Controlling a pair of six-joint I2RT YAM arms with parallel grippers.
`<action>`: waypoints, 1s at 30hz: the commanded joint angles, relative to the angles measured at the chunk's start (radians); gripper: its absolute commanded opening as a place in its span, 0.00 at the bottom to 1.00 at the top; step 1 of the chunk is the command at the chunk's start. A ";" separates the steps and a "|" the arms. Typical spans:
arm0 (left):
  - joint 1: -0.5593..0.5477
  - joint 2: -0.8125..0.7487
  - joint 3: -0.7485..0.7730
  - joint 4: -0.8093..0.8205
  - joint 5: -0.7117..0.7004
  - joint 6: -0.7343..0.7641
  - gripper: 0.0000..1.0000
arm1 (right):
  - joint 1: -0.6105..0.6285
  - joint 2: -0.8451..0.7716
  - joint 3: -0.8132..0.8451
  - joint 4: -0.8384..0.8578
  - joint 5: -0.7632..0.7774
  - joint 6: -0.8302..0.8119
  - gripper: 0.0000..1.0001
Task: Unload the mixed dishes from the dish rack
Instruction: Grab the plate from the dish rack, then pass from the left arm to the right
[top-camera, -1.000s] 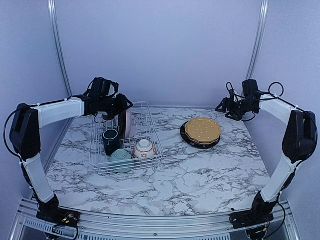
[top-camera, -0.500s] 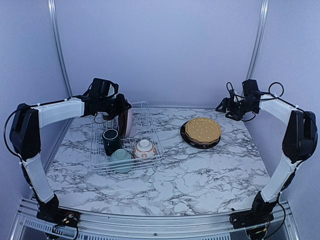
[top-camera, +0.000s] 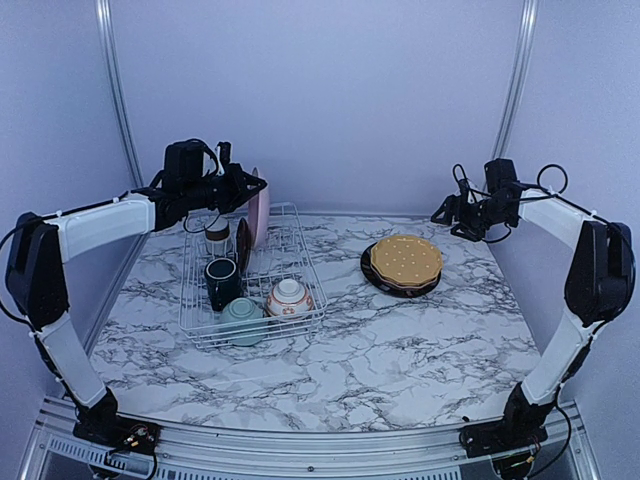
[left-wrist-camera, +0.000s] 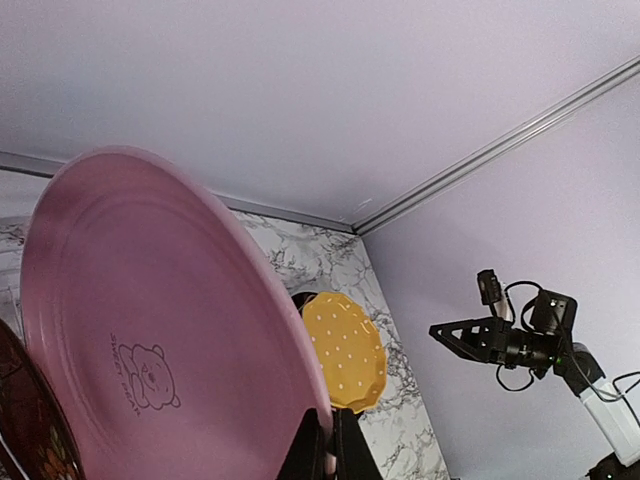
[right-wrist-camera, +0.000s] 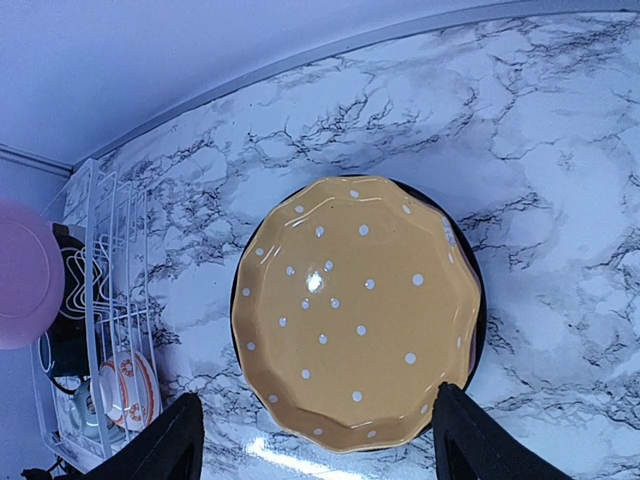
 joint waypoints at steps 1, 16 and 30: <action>0.007 -0.044 0.028 0.109 0.055 -0.022 0.00 | -0.001 -0.028 0.033 0.012 -0.006 0.007 0.76; -0.175 0.043 0.334 -0.336 -0.078 0.554 0.00 | -0.002 -0.037 0.129 -0.050 -0.069 0.037 0.91; -0.424 0.128 0.376 -0.574 -0.350 1.047 0.00 | 0.109 -0.013 0.227 -0.194 -0.117 -0.023 0.98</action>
